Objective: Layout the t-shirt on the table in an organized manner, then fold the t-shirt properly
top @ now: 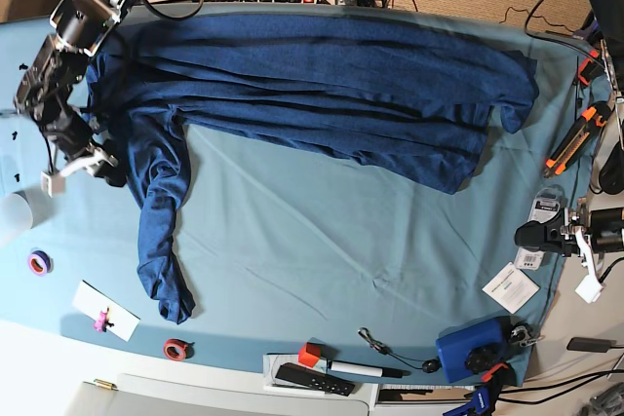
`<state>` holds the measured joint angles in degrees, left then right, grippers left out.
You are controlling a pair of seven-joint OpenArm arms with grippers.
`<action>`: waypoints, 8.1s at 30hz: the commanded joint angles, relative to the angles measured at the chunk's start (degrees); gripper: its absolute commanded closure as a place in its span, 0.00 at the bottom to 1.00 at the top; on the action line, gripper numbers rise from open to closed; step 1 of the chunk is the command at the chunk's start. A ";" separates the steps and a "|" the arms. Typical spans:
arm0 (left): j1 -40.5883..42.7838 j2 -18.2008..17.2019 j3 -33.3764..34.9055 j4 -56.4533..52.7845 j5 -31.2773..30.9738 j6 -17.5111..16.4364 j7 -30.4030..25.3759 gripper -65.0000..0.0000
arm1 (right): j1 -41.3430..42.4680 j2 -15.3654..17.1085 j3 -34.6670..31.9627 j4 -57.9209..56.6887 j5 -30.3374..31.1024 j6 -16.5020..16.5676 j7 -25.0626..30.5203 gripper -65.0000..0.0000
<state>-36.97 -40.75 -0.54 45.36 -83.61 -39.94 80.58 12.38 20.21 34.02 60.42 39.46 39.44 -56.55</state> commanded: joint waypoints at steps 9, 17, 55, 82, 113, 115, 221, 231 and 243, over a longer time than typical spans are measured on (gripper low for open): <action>-1.77 -1.01 -0.39 0.76 -1.39 -0.06 -0.58 0.54 | 6.29 1.22 -14.95 0.83 -8.57 -6.60 4.24 0.61; -1.75 -1.01 -0.39 0.76 -1.39 -0.06 -0.58 0.54 | 6.34 1.22 -17.05 0.63 -11.98 -11.08 4.63 0.61; -1.75 -1.01 -0.39 0.76 -1.39 -0.06 -0.58 0.54 | 3.93 -4.35 -5.35 7.76 13.51 0.56 -13.81 1.00; -1.75 -1.01 -0.39 0.76 -1.39 -0.06 -0.58 0.54 | -35.43 -15.89 -5.53 62.25 22.01 0.56 -18.93 1.00; -1.75 -0.98 -0.39 0.76 -1.39 -0.06 -0.58 0.54 | -34.45 -25.11 -24.26 62.14 1.51 0.24 -8.44 0.54; -1.75 -0.98 -0.39 0.76 -1.39 -0.06 -0.58 0.54 | -34.42 -25.11 -24.26 62.16 1.66 0.28 -7.82 0.54; -1.79 9.18 -0.42 0.76 -1.39 -0.06 -2.62 0.54 | -9.42 -28.35 -66.60 42.95 -12.76 -0.46 2.29 0.50; -1.79 8.96 -0.42 0.79 -1.39 -0.06 -2.56 0.54 | -6.36 -28.30 -62.99 45.68 -18.64 -4.68 0.42 0.50; -1.07 3.98 -0.42 0.81 -1.39 -0.06 -0.58 0.43 | -8.55 -28.09 -25.73 52.78 -9.68 -6.21 -5.31 0.50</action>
<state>-36.62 -35.57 -0.49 45.36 -83.59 -39.94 80.40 2.98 -7.68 8.71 112.16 28.62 33.04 -63.26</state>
